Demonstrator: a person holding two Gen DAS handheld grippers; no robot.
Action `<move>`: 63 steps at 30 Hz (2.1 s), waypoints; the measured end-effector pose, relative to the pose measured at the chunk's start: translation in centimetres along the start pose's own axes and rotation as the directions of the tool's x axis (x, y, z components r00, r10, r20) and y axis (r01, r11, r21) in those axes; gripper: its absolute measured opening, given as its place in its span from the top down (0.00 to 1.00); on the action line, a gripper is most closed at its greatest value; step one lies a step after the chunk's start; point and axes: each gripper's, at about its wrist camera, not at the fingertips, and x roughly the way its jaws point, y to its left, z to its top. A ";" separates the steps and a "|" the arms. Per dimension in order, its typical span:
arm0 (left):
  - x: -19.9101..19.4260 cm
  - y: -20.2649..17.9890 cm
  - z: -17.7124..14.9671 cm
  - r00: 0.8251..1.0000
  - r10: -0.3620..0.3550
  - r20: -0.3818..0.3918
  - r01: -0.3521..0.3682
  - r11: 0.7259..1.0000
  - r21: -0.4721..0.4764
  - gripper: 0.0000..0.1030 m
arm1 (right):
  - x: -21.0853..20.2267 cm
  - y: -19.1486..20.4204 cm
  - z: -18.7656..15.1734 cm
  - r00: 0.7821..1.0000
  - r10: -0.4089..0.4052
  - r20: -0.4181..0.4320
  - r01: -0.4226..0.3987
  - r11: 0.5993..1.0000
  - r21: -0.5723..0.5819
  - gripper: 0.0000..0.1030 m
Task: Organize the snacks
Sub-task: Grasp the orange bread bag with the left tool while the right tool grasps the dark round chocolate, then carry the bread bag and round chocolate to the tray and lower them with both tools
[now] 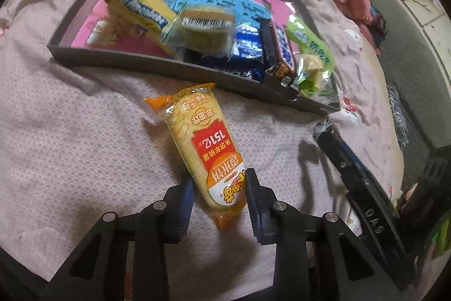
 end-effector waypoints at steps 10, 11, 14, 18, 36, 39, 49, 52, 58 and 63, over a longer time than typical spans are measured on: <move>-5.7 0.1 0.1 0.984 0.031 0.173 -0.049 0.993 0.105 0.66 | -2.5 2.2 0.9 0.994 0.075 0.080 -0.073 0.997 -0.037 0.66; -6.1 0.1 0.2 0.980 0.039 0.193 -0.061 0.992 0.112 0.66 | -2.6 2.4 1.1 0.993 0.080 0.084 -0.077 0.996 -0.042 0.66; -7.4 0.4 0.9 0.968 0.065 0.243 -0.098 0.987 0.126 0.66 | -2.8 3.0 1.5 0.992 0.087 0.096 -0.082 0.995 -0.050 0.66; -8.3 0.9 2.1 0.958 0.081 0.276 -0.124 0.982 0.142 0.66 | -2.8 3.7 2.1 0.990 0.093 0.105 -0.087 0.994 -0.058 0.66; -5.8 2.5 6.2 0.944 0.136 0.299 -0.190 0.968 0.161 0.66 | -1.1 8.4 4.4 0.987 0.124 0.101 -0.108 0.982 -0.154 0.66; -5.4 2.8 6.7 0.946 0.134 0.295 -0.187 0.969 0.162 0.66 | -0.5 8.9 4.7 0.988 0.120 0.093 -0.103 0.981 -0.165 0.66; -4.7 4.1 7.9 0.947 0.130 0.295 -0.177 0.974 0.138 0.66 | 2.0 10.0 5.1 0.995 0.092 0.049 -0.082 0.980 -0.183 0.66; -4.6 4.5 8.1 0.946 0.125 0.299 -0.170 0.977 0.131 0.66 | 2.7 10.3 5.0 0.996 0.083 0.031 -0.076 0.979 -0.189 0.66; -4.5 4.9 8.3 0.945 0.127 0.302 -0.172 0.977 0.128 0.66 | 3.5 10.8 4.8 0.997 0.077 0.016 -0.072 0.976 -0.207 0.66; -4.0 5.5 8.5 0.945 0.151 0.290 -0.192 0.974 0.120 0.66 | 4.4 11.2 5.0 0.997 0.073 0.002 -0.071 0.974 -0.216 0.66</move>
